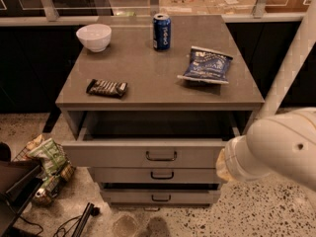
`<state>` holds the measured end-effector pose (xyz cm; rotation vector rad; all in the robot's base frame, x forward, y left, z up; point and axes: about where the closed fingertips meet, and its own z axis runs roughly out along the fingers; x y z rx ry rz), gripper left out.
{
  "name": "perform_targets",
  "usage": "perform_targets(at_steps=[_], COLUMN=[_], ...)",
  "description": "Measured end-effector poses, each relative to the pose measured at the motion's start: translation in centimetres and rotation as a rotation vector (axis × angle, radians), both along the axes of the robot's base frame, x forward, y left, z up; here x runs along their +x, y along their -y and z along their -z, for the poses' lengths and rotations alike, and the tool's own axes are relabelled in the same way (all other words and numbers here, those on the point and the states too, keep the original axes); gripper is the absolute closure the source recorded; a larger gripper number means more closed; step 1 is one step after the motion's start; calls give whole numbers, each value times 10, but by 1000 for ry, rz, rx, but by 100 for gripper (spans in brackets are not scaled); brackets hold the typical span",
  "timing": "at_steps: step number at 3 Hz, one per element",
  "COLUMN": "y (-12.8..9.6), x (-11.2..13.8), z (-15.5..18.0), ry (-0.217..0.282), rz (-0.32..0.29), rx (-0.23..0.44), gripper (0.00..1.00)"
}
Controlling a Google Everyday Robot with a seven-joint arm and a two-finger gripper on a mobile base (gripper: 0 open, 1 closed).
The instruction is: Close top drawer
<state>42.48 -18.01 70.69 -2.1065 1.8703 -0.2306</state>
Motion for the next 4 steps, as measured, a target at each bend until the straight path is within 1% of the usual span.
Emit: perform_targets(at_steps=[1, 2, 3, 4], y=[-17, -30, -35, -36], x=[-25, -18, 8, 34], z=[41, 79, 113, 138], ry=[-37, -39, -39, -46], rz=[8, -17, -54, -90], rx=[44, 88, 129, 144], gripper=[100, 100, 100, 100])
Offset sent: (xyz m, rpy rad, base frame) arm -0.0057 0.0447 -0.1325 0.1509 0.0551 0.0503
